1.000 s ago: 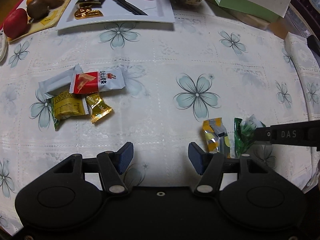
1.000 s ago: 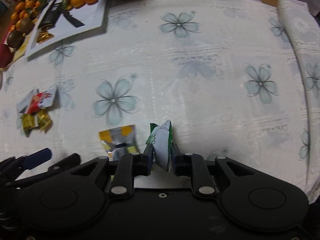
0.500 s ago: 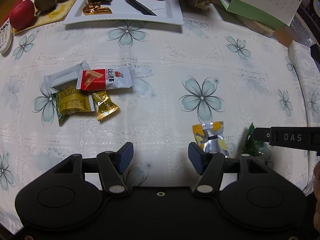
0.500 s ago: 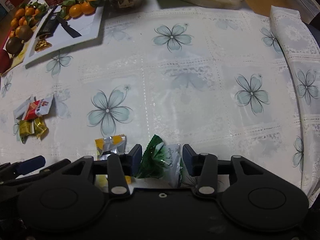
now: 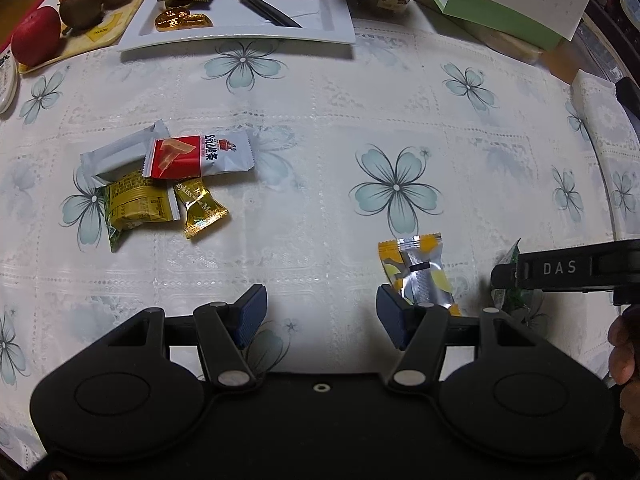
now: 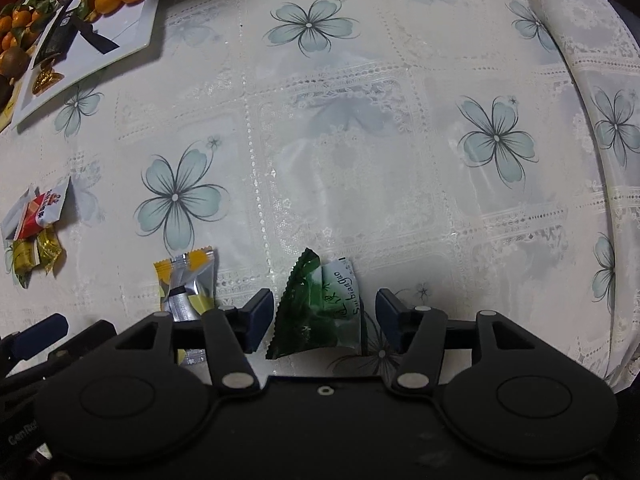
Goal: Organize snacks
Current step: 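Close left tool on the yellow-and-silver packet and lift it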
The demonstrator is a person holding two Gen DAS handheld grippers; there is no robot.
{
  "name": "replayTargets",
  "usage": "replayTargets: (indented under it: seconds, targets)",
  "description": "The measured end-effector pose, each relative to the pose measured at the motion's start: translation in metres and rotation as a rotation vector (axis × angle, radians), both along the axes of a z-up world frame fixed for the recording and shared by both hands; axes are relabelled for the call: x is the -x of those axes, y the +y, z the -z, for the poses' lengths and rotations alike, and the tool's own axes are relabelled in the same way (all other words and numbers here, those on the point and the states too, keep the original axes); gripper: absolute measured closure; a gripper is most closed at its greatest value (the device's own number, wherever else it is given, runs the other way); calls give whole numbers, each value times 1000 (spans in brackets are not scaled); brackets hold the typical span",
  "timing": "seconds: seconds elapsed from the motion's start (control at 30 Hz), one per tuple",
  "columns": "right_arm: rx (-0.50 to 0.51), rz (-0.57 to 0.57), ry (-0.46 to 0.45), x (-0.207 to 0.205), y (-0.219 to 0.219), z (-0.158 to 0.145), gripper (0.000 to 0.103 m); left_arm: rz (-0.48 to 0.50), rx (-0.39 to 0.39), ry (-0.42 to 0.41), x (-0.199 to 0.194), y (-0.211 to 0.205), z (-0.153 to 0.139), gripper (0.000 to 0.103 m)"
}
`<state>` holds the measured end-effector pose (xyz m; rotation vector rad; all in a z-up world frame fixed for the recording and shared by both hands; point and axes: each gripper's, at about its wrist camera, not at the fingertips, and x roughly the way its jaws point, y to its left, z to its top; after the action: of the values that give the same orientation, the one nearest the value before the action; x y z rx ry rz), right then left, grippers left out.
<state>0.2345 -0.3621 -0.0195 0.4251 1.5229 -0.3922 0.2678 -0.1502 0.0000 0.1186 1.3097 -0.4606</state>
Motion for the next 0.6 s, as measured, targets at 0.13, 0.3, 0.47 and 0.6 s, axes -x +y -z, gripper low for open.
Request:
replayTargets:
  seconds: [0.13, 0.3, 0.47, 0.6]
  targets:
    - [-34, 15, 16, 1, -3, 7, 41, 8, 2, -6, 1, 0, -1, 38]
    - [-89, 39, 43, 2, -6, 14, 49, 9, 3, -6, 2, -1, -1, 38]
    - [-77, 39, 29, 3, -10, 5, 64, 19, 3, -13, 5, -4, 0, 39]
    - [-53, 47, 34, 3, -14, 0, 64, 18, 23, -13, 10, -5, -3, 39]
